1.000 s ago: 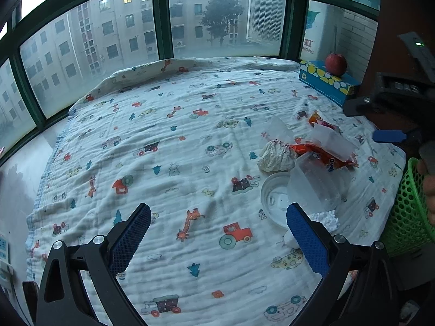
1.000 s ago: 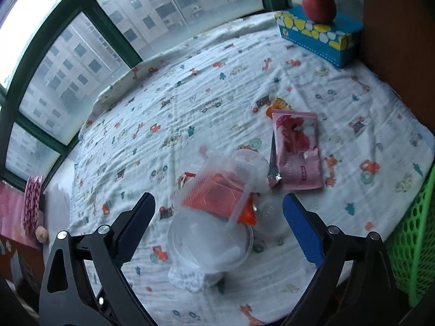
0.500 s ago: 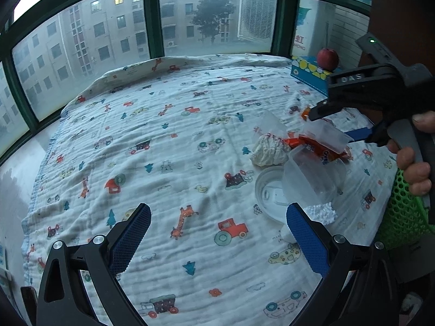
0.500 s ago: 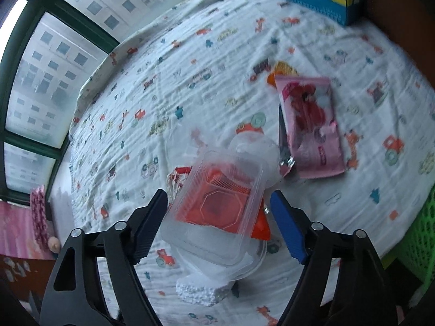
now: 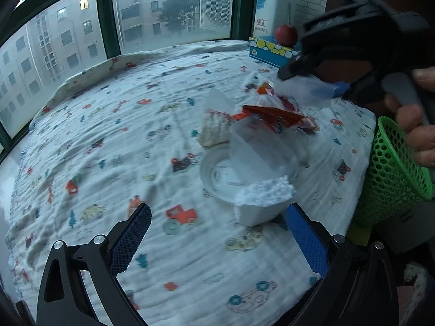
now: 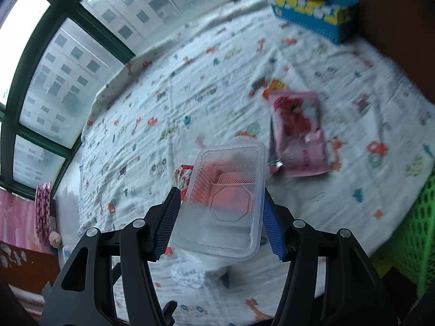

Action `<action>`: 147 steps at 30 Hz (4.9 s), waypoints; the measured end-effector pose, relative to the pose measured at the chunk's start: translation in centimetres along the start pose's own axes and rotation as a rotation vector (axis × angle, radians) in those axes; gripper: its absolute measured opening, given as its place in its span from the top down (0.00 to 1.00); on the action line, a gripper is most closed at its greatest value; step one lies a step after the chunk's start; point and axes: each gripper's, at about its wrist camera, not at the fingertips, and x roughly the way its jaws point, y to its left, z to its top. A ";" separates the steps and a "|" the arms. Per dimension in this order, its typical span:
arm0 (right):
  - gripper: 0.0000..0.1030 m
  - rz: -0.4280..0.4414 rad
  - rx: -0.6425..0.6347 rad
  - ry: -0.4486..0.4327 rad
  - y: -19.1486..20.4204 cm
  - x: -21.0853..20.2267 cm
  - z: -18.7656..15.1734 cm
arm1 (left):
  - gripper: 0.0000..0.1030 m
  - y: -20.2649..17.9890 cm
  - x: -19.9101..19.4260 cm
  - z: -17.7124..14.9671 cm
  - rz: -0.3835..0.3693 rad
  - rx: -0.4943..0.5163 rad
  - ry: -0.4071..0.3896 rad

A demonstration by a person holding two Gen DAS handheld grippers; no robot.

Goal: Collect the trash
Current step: 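Reach the right tool to the clear plastic box and grasp it, then drop the clear box from the right tool into the green basket while the left tool grasps the foam cup, then drop the white foam cup into the green basket with the left tool, then move both tools back to the trash pile on the bed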

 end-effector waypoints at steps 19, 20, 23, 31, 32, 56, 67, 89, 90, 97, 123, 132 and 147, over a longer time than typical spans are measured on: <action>0.44 -0.035 0.059 -0.206 -9.3 -10.5 -6.7 | 0.35 -3.5 4.5 0.4 -0.029 -0.108 0.078; 0.44 -0.045 0.058 -0.215 -9.9 -10.9 -7.2 | 0.40 -3.5 4.6 0.4 -0.039 -0.107 0.080; 0.44 -0.073 0.063 -0.237 -11.1 -11.7 -7.9 | 0.41 -3.5 4.4 0.4 -0.046 -0.103 0.073; 0.44 -0.163 0.092 -0.292 -14.6 -13.4 -9.3 | 0.41 -3.1 1.9 0.1 -0.087 -0.090 0.076; 0.44 -0.178 0.095 -0.297 -15.1 -13.5 -9.4 | 0.41 -3.1 1.4 0.1 -0.099 -0.087 0.074; 0.34 -0.338 0.243 -0.343 -26.1 -16.4 -13.0 | 0.41 -17.7 -3.3 9.3 -0.383 0.149 -0.029; 0.24 -0.364 0.240 -0.407 -28.3 -20.3 -16.4 | 0.41 -27.2 -0.8 10.1 -0.447 0.276 0.025; 0.18 -0.400 0.213 -0.437 -32.0 -22.2 -20.6 | 0.28 -37.8 3.9 8.7 -0.466 0.396 0.119; 0.18 -0.397 0.217 -0.436 -32.1 -22.2 -20.6 | 0.27 -37.9 3.9 8.7 -0.470 0.395 0.121; 0.18 -0.378 0.224 -0.438 -31.8 -21.9 -21.0 | 0.24 -36.2 3.3 9.0 -0.435 0.374 0.092; 0.17 -0.247 0.005 -0.408 -18.4 -15.8 -16.5 | 0.21 -11.3 1.1 7.9 -0.063 0.058 0.005; 0.17 -0.166 -0.082 -0.354 -13.7 -12.6 -14.5 | 0.21 -2.8 2.1 6.7 0.021 -0.131 0.037; 0.17 0.068 -0.086 -0.192 -6.3 -4.7 -7.8 | 0.21 3.8 1.4 4.1 0.063 -0.252 0.045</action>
